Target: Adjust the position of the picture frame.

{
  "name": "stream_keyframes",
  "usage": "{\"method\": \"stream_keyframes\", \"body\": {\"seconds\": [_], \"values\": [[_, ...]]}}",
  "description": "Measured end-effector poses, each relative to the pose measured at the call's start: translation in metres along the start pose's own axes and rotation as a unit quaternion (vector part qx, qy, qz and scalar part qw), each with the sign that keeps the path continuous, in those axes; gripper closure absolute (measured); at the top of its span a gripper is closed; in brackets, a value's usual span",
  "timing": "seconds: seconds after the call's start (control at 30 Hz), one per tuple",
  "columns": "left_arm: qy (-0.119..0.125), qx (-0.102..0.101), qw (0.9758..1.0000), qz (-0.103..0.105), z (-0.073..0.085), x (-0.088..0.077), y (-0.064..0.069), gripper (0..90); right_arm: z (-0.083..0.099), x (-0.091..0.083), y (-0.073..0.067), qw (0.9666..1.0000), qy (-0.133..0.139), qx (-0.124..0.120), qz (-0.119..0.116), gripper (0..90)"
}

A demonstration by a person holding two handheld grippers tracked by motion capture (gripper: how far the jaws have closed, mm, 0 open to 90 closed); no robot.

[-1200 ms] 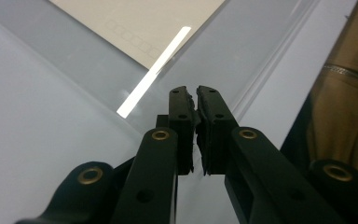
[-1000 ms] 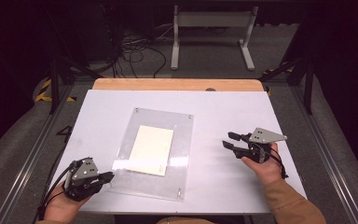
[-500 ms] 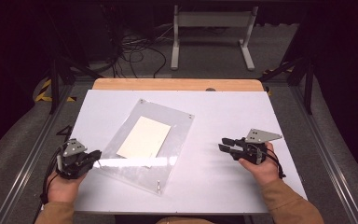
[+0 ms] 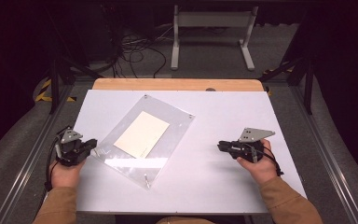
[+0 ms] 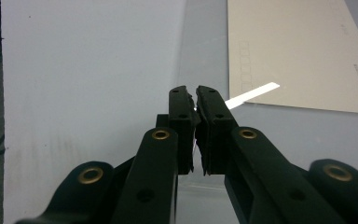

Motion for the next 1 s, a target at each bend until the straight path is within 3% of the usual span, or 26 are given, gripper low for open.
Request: {"method": "stream_keyframes", "body": {"seconds": [0.07, 0.13, 0.17, 0.27, 0.3, 0.33, 0.37, 0.43, 0.47, 0.5, 0.53, 0.6, 0.7, 0.73, 0.9, 0.93, 1.0], "values": [[-0.001, -0.002, 1.0000, 0.002, 0.000, -0.001, 0.000, 84.0, -0.001, 0.001, 0.001, 1.0000, -0.003, -0.001, -0.001, 80.6], [0.016, -0.004, 0.9999, 0.004, 0.000, -0.006, 0.006, 66.3, -0.003, 0.002, 0.002, 1.0000, -0.003, -0.003, -0.001, 79.3], [0.019, 0.002, 0.9998, -0.005, -0.001, -0.008, 0.010, 56.2, -0.003, 0.002, 0.002, 1.0000, -0.002, -0.003, -0.001, 78.5], [0.028, 0.017, 0.9995, -0.003, -0.002, -0.014, 0.021, 44.6, -0.002, 0.003, 0.001, 1.0000, -0.004, -0.004, 0.000, 77.3], [0.028, 0.034, 0.9990, -0.011, -0.002, -0.017, 0.035, 40.3, -0.001, 0.003, 0.001, 1.0000, -0.005, -0.003, 0.000, 77.2], [0.028, 0.034, 0.9990, -0.011, -0.002, -0.017, 0.035, 41.7, -0.001, 0.003, 0.001, 1.0000, -0.005, -0.003, 0.000, 77.2], [0.029, 0.044, 0.9985, 0.009, -0.001, -0.020, 0.045, 44.0, -0.001, 0.003, 0.002, 1.0000, -0.006, -0.001, 0.000, 77.1], [0.029, 0.050, 0.9983, 0.008, -0.001, -0.022, 0.050, 43.0, -0.001, 0.003, 0.003, 1.0000, -0.005, -0.002, 0.000, 77.3], [0.031, 0.059, 0.9974, 0.029, -0.003, -0.028, 0.060, 42.9, -0.002, 0.003, 0.003, 1.0000, -0.005, -0.003, -0.001, 78.4], [0.031, 0.059, 0.9974, 0.029, -0.003, -0.028, 0.060, 42.9, -0.003, 0.003, 0.004, 1.0000, -0.008, -0.005, -0.001, 80.3], [0.035, 0.064, 0.9960, 0.052, -0.003, -0.032, 0.071, 42.9, -0.004, 0.003, 0.006, 0.9999, -0.011, -0.008, -0.003, 82.3], [0.032, 0.071, 0.9950, 0.063, -0.002, -0.034, 0.076, 42.9, -0.006, 0.004, 0.009, 0.9998, -0.015, -0.010, -0.004, 83.4], [0.027, 0.075, 0.9931, 0.085, 0.002, -0.036, 0.085, 42.9, -0.015, 0.010, 0.018, 0.9989, -0.036, -0.026, -0.015, 82.4], [0.024, 0.080, 0.9923, 0.091, 0.004, -0.037, 0.087, 42.9, -0.024, 0.017, 0.026, 0.9973, -0.056, -0.042, -0.022, 82.1], [0.026, 0.079, 0.9918, 0.097, 0.009, -0.041, 0.086, 42.8, -0.040, 0.031, 0.039, 0.9942, -0.085, -0.056, -0.035, 81.9], [0.027, 0.072, 0.9912, 0.108, 0.012, -0.043, 0.085, 42.6, -0.050, 0.040, 0.047, 0.9923, -0.098, -0.063, -0.041, 81.8], [0.027, 0.071, 0.9913, 0.108, 0.013, -0.044, 0.085, 42.3, -0.056, 0.048, 0.054, 0.9911, -0.107, -0.066, -0.043, 80.9]]}}
Point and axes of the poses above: each handheld gripper's, and its own axes: x roughly forward along the jaws, z roughly out of its underside, y roughly to its right, the point moved 2 cm from there along x, roughly forward along the jaws, and after that the axes turned 14 degrees about -x, right-handed, at the moved point
